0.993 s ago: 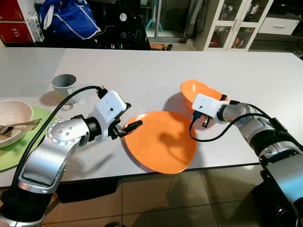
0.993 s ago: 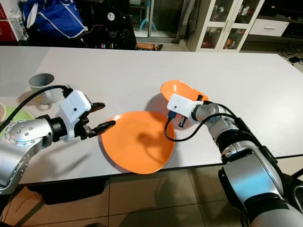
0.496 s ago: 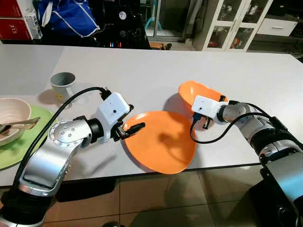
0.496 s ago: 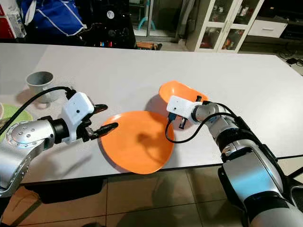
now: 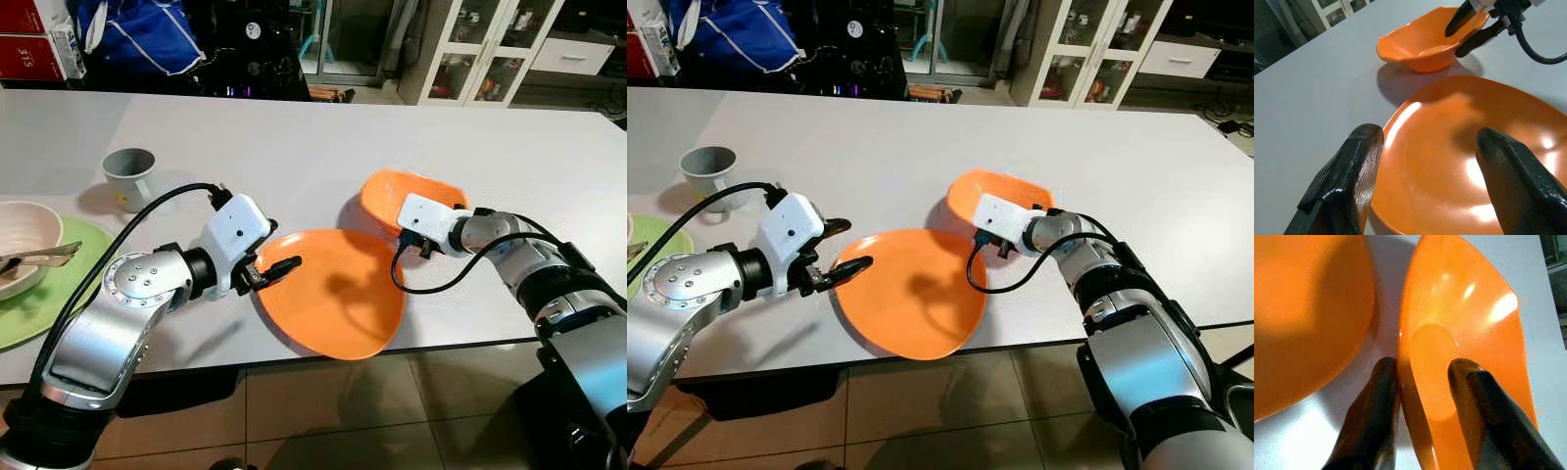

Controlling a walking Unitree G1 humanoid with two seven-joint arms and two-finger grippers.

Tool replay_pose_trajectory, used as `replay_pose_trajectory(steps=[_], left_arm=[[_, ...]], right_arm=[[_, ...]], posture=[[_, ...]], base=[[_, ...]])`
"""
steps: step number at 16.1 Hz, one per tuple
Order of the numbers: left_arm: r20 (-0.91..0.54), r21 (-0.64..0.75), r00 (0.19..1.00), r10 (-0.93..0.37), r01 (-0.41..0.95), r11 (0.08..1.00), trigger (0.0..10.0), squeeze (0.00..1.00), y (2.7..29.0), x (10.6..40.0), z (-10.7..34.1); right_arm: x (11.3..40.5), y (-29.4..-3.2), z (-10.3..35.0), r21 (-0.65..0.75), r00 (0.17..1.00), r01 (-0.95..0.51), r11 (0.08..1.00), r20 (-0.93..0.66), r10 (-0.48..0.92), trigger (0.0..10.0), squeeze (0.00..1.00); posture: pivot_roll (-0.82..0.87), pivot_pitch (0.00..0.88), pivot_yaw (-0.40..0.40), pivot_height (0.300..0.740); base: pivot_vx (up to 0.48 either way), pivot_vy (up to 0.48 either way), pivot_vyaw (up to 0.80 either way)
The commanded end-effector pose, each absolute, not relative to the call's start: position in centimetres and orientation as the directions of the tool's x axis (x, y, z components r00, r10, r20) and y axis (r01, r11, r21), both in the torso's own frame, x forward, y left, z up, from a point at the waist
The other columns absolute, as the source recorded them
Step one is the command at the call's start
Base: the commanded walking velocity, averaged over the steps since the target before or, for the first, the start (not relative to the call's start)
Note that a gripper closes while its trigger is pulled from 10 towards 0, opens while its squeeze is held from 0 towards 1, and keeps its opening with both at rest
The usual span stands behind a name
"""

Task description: Setting the table

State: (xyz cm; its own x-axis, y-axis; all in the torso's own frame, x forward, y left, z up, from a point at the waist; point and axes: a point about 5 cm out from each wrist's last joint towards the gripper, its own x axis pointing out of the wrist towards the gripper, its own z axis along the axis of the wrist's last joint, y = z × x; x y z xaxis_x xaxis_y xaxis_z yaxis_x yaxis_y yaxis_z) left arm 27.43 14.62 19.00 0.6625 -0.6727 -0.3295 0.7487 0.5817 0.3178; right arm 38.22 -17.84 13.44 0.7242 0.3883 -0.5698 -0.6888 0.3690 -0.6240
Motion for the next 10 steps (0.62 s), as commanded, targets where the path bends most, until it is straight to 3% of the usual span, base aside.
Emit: replay_pose_trajectory(steps=[1,10], left_arm=[[-0.333,0.325,0.652,-0.681,0.758,0.566,10.0,0.0,14.13,27.24,19.09],[-0.33,0.324,0.654,-0.681,0.756,0.569,10.0,0.0,14.01,27.32,19.09]], right_arm=[[38.76,-18.26,14.69,-0.646,0.756,-0.654,0.394,-0.536,0.376,10.0,1.0],[38.44,-18.36,14.28,-0.601,0.725,-0.689,0.406,-0.558,0.404,10.0,1.0]], posture=[[0.05,0.0,-0.117,0.74],[0.06,0.0,-0.126,0.74]], base=[[0.0,0.0,0.0],[0.0,0.0,0.0]])
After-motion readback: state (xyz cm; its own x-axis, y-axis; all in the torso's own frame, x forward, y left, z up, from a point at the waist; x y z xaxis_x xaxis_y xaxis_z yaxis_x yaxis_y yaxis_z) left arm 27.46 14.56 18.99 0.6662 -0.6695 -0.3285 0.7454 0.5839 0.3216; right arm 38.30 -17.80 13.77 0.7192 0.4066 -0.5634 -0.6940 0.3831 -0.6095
